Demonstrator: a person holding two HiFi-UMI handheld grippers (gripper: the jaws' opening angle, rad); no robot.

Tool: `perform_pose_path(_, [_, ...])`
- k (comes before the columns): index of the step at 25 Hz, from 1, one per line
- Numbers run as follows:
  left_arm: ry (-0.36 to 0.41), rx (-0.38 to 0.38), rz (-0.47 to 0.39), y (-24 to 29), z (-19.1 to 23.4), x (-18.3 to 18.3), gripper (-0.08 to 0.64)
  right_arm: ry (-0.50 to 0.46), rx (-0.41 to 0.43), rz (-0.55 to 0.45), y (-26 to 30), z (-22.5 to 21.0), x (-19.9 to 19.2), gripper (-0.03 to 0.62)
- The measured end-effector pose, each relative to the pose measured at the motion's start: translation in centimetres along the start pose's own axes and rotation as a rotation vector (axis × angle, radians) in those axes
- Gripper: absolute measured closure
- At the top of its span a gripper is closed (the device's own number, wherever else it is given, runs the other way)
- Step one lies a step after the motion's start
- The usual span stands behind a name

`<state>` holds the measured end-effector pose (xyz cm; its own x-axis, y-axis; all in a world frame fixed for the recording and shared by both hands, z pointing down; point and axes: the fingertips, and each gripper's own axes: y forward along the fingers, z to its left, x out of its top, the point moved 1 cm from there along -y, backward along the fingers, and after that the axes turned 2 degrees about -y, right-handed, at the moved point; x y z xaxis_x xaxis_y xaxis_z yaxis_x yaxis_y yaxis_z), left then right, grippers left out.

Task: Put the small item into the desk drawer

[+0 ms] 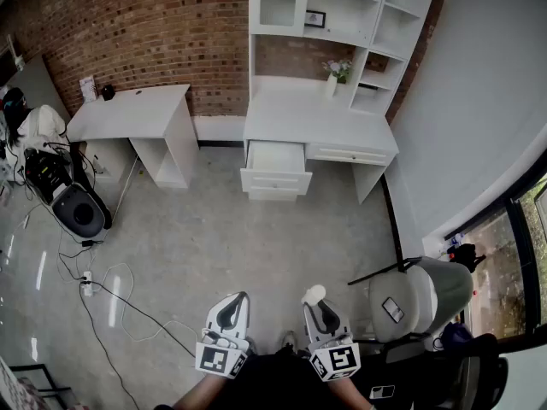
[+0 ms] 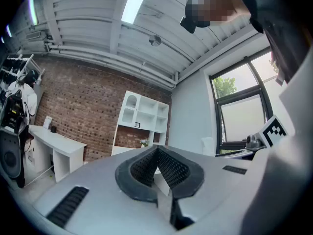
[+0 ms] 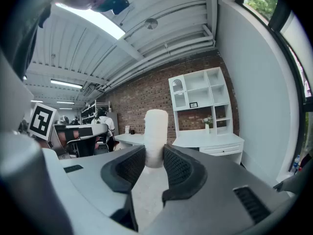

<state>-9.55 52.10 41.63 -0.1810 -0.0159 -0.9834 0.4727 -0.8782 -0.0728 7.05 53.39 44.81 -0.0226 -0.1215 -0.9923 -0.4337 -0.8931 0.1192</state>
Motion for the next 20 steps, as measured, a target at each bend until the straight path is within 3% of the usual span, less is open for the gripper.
perform_pose_path(20, [-0.002, 0.002, 0.005, 2.7, -2.8, -0.8, 0.537, 0.027, 0.019, -0.010, -0.6, -3.2, 0.0, 0.460])
